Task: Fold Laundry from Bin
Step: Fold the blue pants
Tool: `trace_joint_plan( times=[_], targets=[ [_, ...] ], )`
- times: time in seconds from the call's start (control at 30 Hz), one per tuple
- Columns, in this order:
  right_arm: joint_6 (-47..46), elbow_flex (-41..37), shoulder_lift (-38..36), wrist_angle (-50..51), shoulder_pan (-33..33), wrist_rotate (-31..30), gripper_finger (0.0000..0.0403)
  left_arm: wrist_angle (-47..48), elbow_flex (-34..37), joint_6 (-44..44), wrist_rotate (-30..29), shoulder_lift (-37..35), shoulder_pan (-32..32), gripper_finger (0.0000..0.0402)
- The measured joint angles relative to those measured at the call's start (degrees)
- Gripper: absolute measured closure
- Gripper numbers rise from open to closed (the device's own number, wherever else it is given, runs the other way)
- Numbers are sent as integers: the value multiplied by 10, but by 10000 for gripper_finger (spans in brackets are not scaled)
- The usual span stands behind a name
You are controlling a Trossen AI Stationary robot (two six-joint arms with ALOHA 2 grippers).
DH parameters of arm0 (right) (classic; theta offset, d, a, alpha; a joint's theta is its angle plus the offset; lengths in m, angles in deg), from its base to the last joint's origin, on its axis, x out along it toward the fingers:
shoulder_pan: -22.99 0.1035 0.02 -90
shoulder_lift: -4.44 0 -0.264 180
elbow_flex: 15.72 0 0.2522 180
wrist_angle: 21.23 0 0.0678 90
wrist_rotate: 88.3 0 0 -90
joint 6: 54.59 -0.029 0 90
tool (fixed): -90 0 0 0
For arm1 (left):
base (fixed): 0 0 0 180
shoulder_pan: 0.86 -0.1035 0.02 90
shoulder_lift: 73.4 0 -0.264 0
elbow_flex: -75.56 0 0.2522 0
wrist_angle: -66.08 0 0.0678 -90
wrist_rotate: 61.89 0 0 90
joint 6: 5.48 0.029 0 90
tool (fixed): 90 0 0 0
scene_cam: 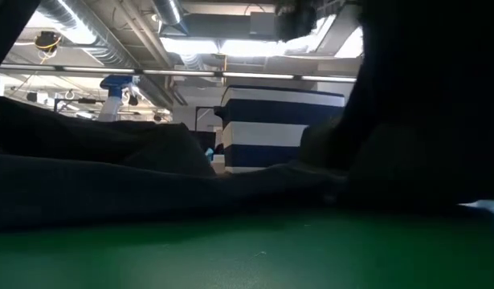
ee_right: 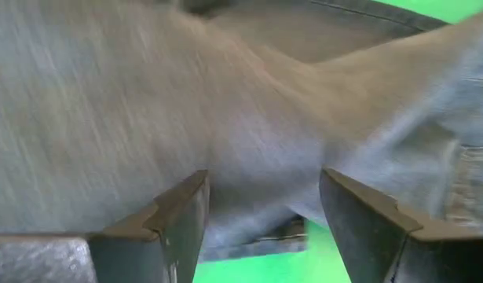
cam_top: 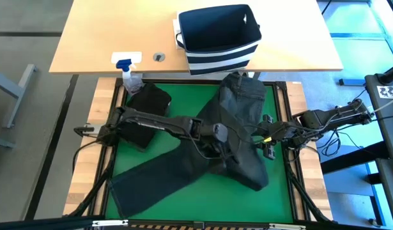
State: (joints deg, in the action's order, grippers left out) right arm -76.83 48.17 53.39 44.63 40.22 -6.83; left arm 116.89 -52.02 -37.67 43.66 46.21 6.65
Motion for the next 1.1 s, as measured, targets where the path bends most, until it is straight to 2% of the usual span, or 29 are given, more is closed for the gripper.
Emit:
trace_joint_plan(
  times=[0.13, 0.2, 0.3, 0.37, 0.5, 0.63, 0.7, 0.8, 0.93, 1.1],
  targets=[
    [2, 0, 0, 1, 0, 0, 162, 70, -6, -30, 20, -27, -8, 387],
    [2, 0, 1, -1, 0, 0, 162, 87, -6, -24, -22, -36, -9, 382],
    [2, 0, 0, -2, 0, 0, 162, 86, -7, -17, -115, -32, -2, 370],
    [2, 0, 0, 0, 0, -2, 162, 85, -7, -8, -141, -23, 0, 357],
    [2, 0, 0, 4, 0, -12, 162, 89, -6, -7, -139, 3, -8, 315],
    [1, 0, 0, 8, 0, -14, 162, 138, -6, -22, -88, 5, -10, 273],
    [-1, 0, 1, 8, 0, -14, 162, 180, -6, -35, -69, 4, 5, 258],
    [-2, 0, 0, 8, 0, -14, 162, 222, -6, -30, -81, 5, 46, 246],
    [2, 0, 1, 6, 0, -14, 162, 144, 22, 20, -146, 24, 100, 246],
    [2, -1, 0, 4, 0, -14, 162, 13, 52, 63, -199, 88, 122, 250]
  ],
)
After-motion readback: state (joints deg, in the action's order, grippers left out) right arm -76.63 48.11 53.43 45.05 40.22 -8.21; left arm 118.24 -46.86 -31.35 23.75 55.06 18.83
